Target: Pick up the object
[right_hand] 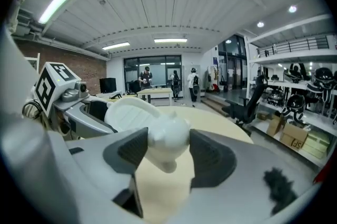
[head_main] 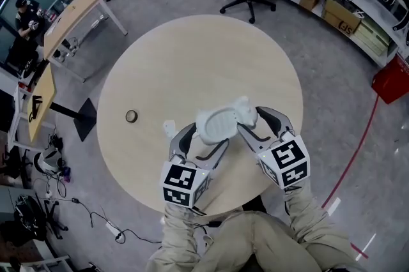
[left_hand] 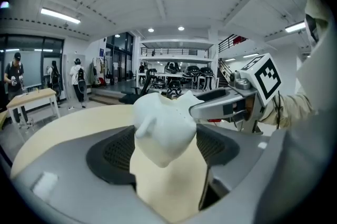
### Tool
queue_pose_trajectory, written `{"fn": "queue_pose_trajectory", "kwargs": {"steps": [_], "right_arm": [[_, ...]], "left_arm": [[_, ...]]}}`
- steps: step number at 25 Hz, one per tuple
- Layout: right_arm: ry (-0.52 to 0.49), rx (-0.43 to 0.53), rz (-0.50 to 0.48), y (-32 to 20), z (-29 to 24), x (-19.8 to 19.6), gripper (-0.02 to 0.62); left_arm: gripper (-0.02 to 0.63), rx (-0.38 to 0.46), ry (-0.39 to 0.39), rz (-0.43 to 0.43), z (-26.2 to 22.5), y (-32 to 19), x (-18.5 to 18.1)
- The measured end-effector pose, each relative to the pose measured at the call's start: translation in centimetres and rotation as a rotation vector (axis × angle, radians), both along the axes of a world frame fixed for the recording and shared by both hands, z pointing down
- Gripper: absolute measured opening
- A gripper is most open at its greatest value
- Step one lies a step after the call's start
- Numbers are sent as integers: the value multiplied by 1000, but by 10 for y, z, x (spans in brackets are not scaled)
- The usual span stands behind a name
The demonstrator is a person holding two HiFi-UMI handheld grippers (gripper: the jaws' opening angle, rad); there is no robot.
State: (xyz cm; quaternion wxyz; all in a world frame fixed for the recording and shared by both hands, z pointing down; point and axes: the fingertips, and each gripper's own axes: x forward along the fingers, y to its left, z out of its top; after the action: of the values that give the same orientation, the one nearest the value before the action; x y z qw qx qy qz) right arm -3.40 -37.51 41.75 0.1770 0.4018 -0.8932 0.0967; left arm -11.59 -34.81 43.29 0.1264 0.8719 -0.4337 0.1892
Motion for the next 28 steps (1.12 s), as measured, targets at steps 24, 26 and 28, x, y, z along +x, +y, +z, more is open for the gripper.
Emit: {"fn": "queue_pose_trajectory", "kwargs": {"steps": [24,26,28], "right_arm": [[-16,238,9,240,-97,-20,258],[-24,250,12,249,-105,-15,258],[-29,263,14,261,-111,-9,258]], "left_arm": [[374,252,30,25,-92,235,-21],[374,270,21,32,-100,244,-16],[374,283,24,32,-107,255,-10]]}}
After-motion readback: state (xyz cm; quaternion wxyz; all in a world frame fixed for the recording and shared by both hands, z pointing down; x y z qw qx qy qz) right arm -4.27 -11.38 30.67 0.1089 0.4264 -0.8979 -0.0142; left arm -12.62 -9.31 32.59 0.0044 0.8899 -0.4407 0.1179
